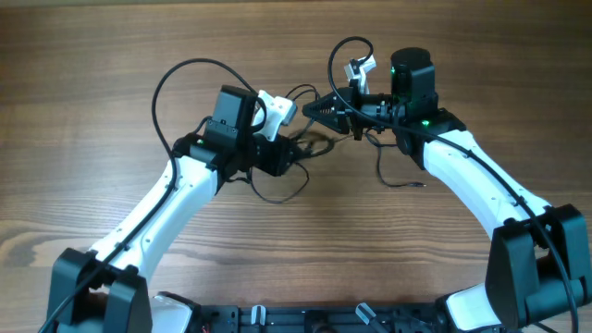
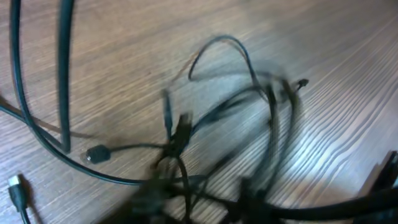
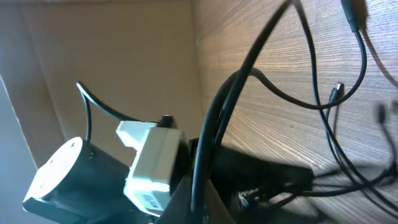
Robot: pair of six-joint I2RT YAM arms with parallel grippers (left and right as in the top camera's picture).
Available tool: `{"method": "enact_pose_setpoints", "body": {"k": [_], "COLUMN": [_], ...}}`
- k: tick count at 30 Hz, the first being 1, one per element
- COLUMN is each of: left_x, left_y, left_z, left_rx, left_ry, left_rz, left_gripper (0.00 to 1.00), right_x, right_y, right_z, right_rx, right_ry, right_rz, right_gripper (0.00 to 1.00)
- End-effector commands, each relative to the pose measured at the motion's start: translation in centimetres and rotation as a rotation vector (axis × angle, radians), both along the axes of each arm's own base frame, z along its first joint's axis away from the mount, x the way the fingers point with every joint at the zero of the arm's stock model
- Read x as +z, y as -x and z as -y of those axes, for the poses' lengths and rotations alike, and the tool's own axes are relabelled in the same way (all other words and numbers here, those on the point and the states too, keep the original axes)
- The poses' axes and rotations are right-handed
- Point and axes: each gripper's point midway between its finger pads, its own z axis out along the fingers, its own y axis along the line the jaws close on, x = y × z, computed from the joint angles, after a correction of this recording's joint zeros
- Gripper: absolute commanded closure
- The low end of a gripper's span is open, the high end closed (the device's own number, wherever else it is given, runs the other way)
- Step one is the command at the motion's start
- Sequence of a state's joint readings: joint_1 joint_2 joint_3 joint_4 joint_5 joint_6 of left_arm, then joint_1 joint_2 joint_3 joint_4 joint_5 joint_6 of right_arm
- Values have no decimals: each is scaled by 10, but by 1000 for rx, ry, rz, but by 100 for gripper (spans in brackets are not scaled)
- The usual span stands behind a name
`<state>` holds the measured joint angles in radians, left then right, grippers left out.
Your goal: Untangle cables
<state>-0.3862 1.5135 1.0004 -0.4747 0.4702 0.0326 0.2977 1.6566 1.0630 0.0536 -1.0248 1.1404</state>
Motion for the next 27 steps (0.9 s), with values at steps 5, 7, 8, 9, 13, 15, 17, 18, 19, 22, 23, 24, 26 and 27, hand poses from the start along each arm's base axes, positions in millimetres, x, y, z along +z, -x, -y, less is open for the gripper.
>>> {"method": "enact_pose_setpoints", "body": {"k": [5, 7, 8, 9, 13, 15, 17, 18, 19, 22, 23, 24, 26, 27], "left_x": [40, 74, 91, 104, 102, 99, 98, 98, 99, 115, 121, 124, 132, 135], "left_y": [6, 8, 12, 12, 0, -2, -3, -3, -3, 1, 1, 2, 5, 7], "left_z": [-15, -25, -29, -39, -63, -64, -64, -64, -62, -51, -48, -46, -42, -40], "left_rx": [78, 117, 127, 161, 363, 406, 442, 479, 495, 428, 399, 381, 329, 313], "left_ry": [76, 204, 290, 364, 458, 475, 492, 514, 534, 614, 632, 646, 676, 685], "left_rz": [14, 19, -1, -31, -188, -238, -283, -328, -355, -383, -374, -373, -371, -374], "left_gripper": [96, 96, 96, 96, 96, 96, 96, 96, 96, 96, 96, 96, 96, 96], "right_x": [-84, -119, -127, -126, -71, -24, 2, 3, 0, -10, -15, -25, -40, -43], "right_y": [-22, -10, -4, -5, 0, 16, 28, 28, 26, 20, 18, 17, 15, 15], "right_z": [64, 111, 124, 123, 40, 8, -2, -2, -1, -5, -8, -11, -14, -15], "right_rx": [-297, -408, -426, -393, -6, 157, 246, 246, 233, 190, 177, 156, 113, 98], "right_ry": [522, 788, 867, 877, 453, 180, 41, 40, 57, 121, 151, 201, 281, 302], "right_rz": [-7, -107, -124, -84, 227, 364, 442, 442, 435, 421, 416, 395, 349, 341], "right_gripper": [94, 64, 51, 44, 36, 35, 37, 40, 41, 50, 50, 51, 62, 70]}}
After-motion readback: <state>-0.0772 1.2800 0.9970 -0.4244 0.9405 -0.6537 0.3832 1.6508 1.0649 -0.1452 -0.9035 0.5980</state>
